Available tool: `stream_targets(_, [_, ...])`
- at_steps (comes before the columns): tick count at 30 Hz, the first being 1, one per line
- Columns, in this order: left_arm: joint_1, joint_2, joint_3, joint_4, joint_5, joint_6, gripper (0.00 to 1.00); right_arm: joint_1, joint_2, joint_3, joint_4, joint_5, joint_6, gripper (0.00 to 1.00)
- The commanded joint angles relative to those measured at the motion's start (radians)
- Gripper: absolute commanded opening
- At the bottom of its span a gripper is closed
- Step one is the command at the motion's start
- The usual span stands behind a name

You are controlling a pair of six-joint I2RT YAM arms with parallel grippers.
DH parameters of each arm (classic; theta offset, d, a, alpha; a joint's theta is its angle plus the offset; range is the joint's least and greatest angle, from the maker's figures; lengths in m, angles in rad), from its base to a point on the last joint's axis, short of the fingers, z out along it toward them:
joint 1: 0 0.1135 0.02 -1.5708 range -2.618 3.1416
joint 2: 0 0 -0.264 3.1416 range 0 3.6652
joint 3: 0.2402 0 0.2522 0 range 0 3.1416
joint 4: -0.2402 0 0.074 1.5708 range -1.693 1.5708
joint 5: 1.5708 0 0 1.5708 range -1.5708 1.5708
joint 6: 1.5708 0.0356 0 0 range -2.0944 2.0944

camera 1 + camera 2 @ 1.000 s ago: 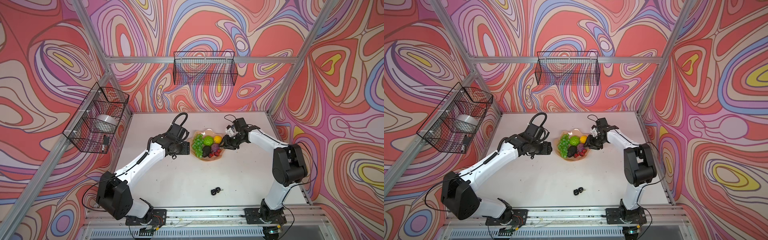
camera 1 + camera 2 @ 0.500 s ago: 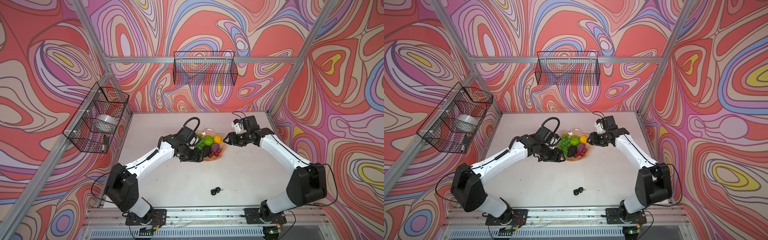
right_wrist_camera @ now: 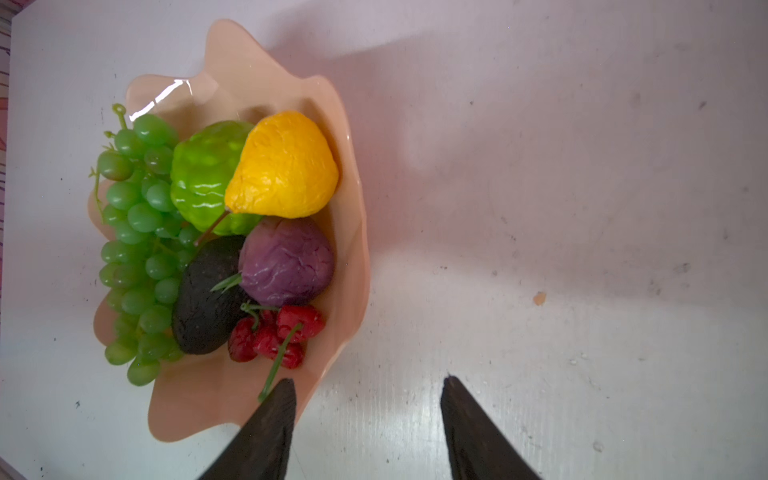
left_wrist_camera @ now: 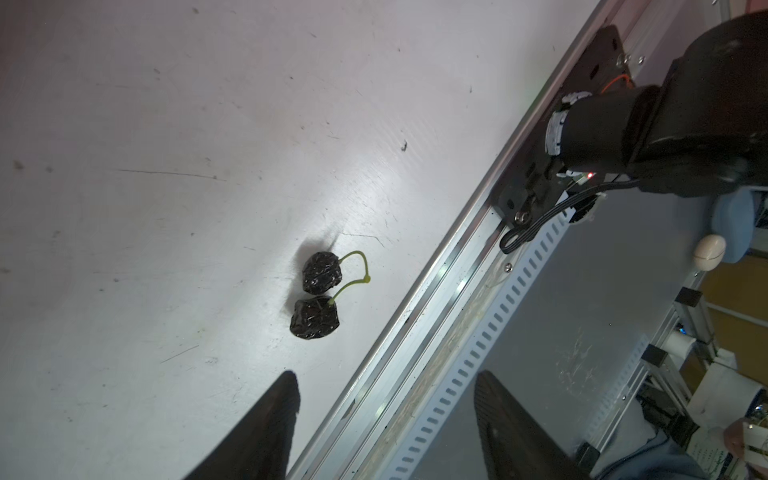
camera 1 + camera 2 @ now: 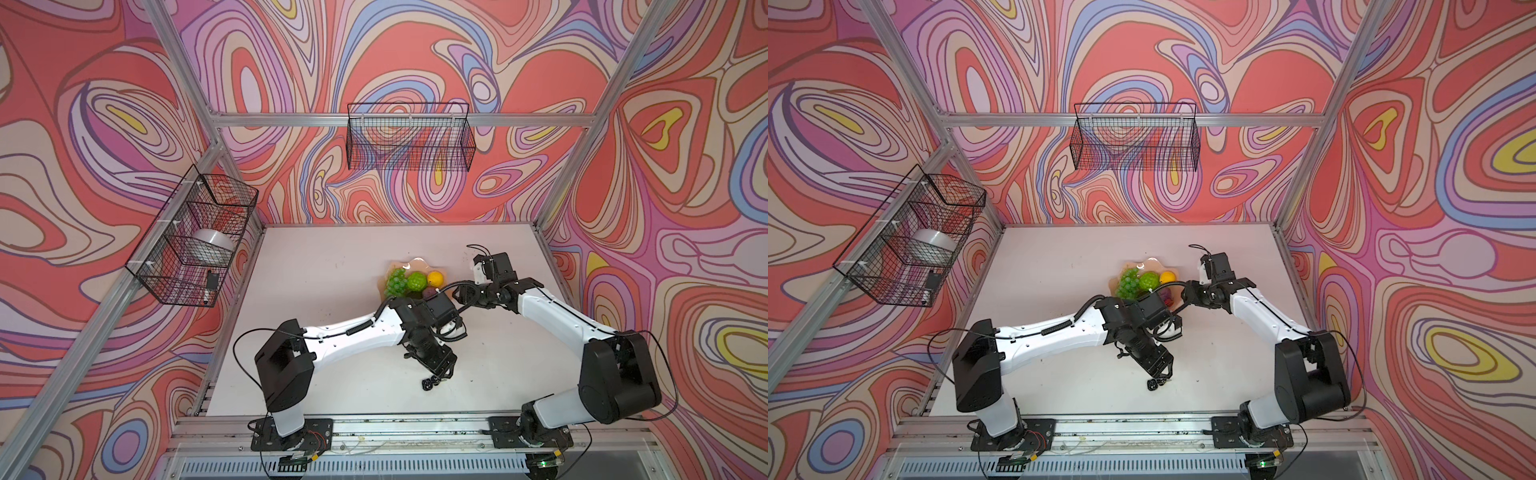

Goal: Place and organize the fake fruits in the fruit bowl
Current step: 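Grasp the dark cherry pair on the table by its stem with the left gripper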

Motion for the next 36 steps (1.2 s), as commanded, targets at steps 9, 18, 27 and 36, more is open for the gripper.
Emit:
stream_targets(9, [-0.058, 0.173, 0.066, -0.03, -0.11, 0.189, 0.62, -0.029, 0.024, 0.022, 0.152, 0.066, 0.028, 0.59])
stream_targets(18, [-0.075, 0.218, 0.046, 0.027, -0.178, 0.2, 0.57, -0.029, 0.05, 0.028, 0.141, 0.053, 0.021, 0.57])
stream_targets(27, [-0.082, 0.248, 0.046, 0.063, -0.252, 0.19, 0.43, -0.028, 0.027, 0.006, 0.135, 0.085, 0.003, 0.57])
stream_targets(36, [-0.082, 0.223, 0.014, 0.082, -0.274, 0.184, 0.26, -0.029, 0.033, -0.011, 0.146, 0.076, 0.006, 0.56])
